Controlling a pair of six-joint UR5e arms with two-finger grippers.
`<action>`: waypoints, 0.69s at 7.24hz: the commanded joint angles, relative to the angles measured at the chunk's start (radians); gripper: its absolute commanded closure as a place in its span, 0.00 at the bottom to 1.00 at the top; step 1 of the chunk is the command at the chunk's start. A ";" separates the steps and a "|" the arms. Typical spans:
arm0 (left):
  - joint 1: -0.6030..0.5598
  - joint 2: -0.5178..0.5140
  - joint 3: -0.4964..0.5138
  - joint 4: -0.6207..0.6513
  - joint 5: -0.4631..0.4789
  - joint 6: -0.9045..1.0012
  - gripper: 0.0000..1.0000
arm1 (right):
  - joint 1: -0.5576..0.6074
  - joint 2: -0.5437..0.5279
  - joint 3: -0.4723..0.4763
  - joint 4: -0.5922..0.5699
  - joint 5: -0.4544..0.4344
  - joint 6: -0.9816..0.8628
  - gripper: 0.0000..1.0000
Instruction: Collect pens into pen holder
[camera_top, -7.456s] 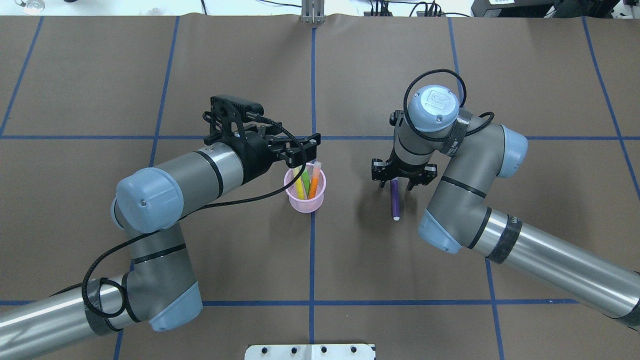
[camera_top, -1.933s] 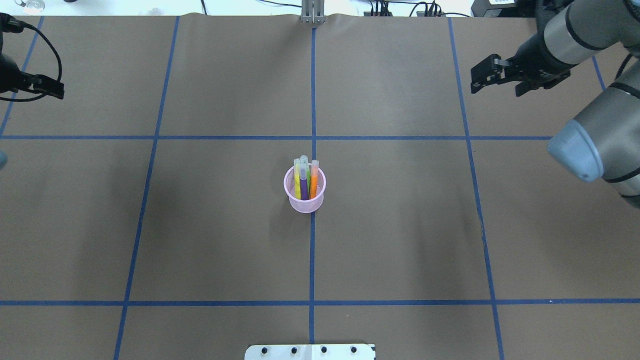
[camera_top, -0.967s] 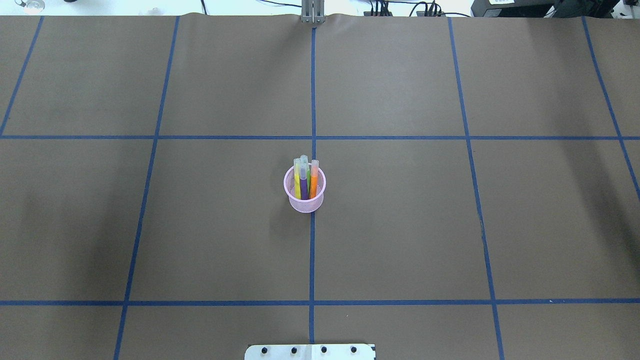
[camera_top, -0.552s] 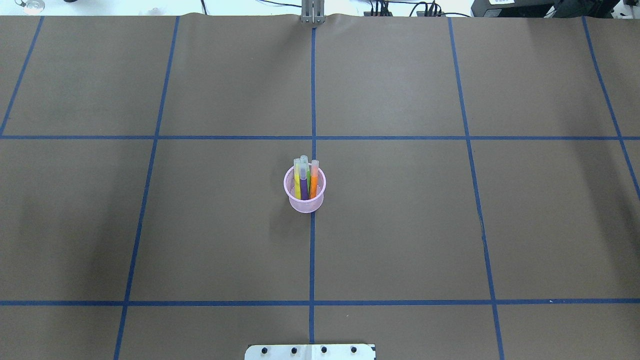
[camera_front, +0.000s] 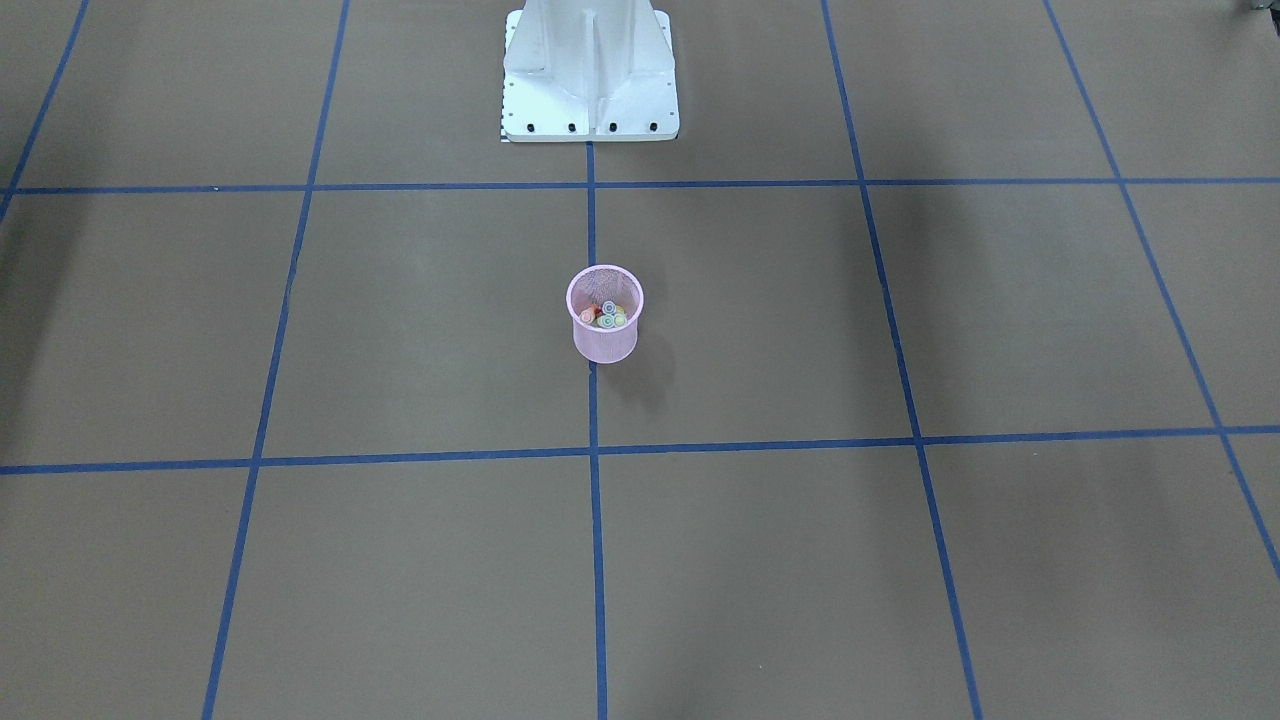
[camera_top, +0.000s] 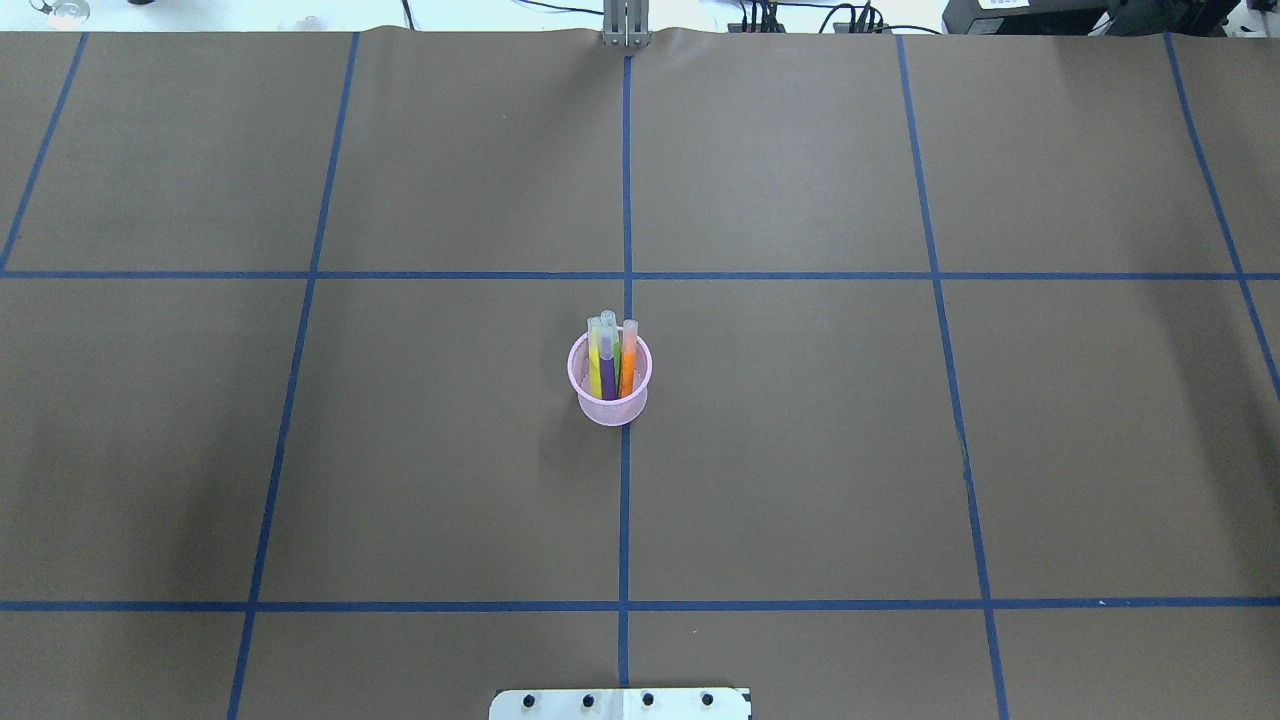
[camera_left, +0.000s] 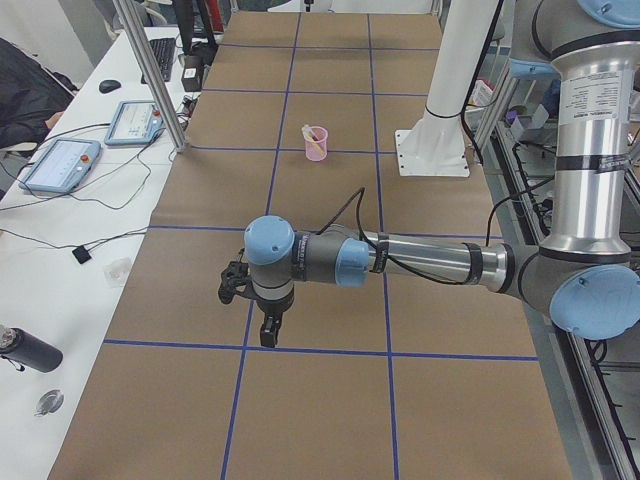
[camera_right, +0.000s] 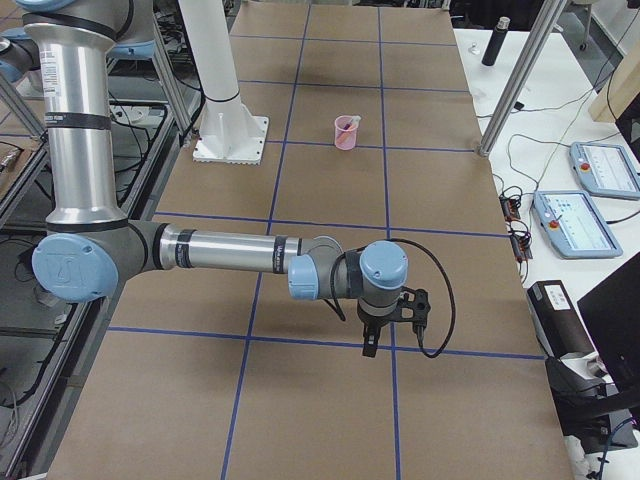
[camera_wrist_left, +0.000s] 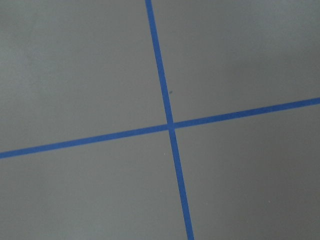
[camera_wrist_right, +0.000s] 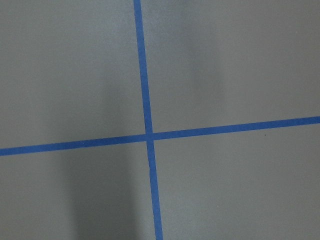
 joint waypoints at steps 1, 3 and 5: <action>0.003 0.029 -0.010 0.016 0.001 -0.011 0.00 | 0.015 -0.019 0.079 -0.154 0.034 -0.001 0.00; 0.006 0.023 -0.001 0.010 0.001 -0.044 0.00 | 0.015 -0.038 0.076 -0.145 0.035 -0.004 0.00; 0.006 0.016 0.000 0.012 0.001 -0.045 0.00 | 0.015 -0.042 0.077 -0.143 0.035 -0.004 0.00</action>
